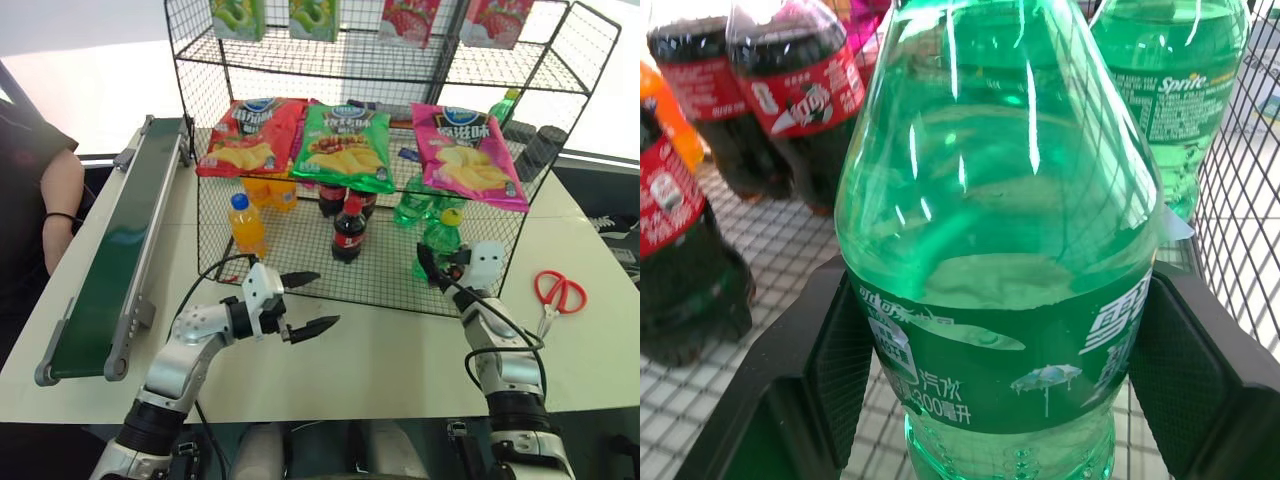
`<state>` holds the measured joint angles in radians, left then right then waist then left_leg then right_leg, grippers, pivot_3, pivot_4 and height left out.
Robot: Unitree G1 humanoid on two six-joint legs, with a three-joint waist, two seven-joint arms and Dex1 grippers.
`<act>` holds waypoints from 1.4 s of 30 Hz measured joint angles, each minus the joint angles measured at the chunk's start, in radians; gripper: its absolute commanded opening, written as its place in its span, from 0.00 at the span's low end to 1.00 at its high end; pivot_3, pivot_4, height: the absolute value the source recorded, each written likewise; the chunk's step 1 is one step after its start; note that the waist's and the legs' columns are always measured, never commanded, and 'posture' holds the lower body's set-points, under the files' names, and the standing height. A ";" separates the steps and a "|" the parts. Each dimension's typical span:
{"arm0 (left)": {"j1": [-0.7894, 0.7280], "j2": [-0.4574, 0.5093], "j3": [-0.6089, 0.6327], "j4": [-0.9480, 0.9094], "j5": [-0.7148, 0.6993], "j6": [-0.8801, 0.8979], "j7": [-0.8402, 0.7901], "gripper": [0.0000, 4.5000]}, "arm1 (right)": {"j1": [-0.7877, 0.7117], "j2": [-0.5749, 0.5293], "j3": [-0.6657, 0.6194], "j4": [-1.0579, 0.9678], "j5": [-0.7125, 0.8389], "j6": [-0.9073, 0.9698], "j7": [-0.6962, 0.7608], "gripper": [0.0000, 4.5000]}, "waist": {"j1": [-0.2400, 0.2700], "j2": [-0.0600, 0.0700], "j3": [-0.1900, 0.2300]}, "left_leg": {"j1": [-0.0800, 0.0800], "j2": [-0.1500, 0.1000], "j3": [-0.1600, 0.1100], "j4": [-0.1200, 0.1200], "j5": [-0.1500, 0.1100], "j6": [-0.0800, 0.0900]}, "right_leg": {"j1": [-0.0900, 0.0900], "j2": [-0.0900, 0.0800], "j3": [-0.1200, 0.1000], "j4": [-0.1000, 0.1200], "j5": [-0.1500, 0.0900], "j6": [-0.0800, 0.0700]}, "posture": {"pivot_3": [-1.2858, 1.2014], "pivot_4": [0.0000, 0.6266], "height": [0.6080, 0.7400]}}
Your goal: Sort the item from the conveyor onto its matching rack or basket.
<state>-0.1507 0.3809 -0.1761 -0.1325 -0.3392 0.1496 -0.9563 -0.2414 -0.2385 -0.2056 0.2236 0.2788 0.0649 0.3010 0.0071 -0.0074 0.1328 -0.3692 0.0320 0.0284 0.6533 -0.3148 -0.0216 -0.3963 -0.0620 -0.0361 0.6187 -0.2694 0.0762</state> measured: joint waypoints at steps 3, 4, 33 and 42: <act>-0.002 0.000 -0.003 0.000 0.000 0.000 0.000 0.99 | -0.007 0.006 -0.001 0.021 0.000 -0.015 -0.001 0.67 | 0.000 0.000 0.000 | 0.000 0.000 0.000 0.000 0.000 0.000 | 0.000 0.000 0.000 0.000 0.000 0.000 | 0.52 0.24 1.00; -0.004 0.000 -0.004 0.000 0.000 0.000 0.000 0.99 | -0.007 0.009 -0.001 0.028 0.000 -0.020 -0.001 0.67 | 0.000 0.000 0.000 | 0.000 0.000 0.000 0.000 0.000 0.000 | 0.000 0.000 0.000 0.000 0.000 0.000 | 0.52 0.24 1.00; -0.021 0.051 0.048 0.012 -0.026 0.023 0.005 1.00 | 0.405 -0.145 0.043 -0.556 -0.020 0.123 0.092 0.99 | 0.003 0.001 -0.001 | 0.003 0.000 -0.001 0.000 0.000 0.000 | 0.003 0.001 0.002 0.000 0.000 0.000 | 0.52 0.24 1.00; 0.009 0.178 0.168 0.080 -0.025 0.019 0.001 1.00 | 0.590 -0.264 -0.068 -0.732 0.126 0.177 0.256 0.99 | 0.006 0.000 -0.001 | 0.011 0.000 0.000 -0.003 0.000 0.000 | 0.008 0.001 0.003 -0.001 -0.001 0.000 | 0.52 0.24 1.00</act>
<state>-0.1414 0.5587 -0.0083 -0.0529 -0.3646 0.1682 -0.9550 0.3487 -0.5027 -0.2735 -0.5083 0.4046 0.2415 0.5573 0.0129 -0.0075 0.1320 -0.3583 0.0319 0.0285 0.6499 -0.3150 -0.0212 -0.3878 -0.0610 -0.0330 0.6177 -0.2704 0.0759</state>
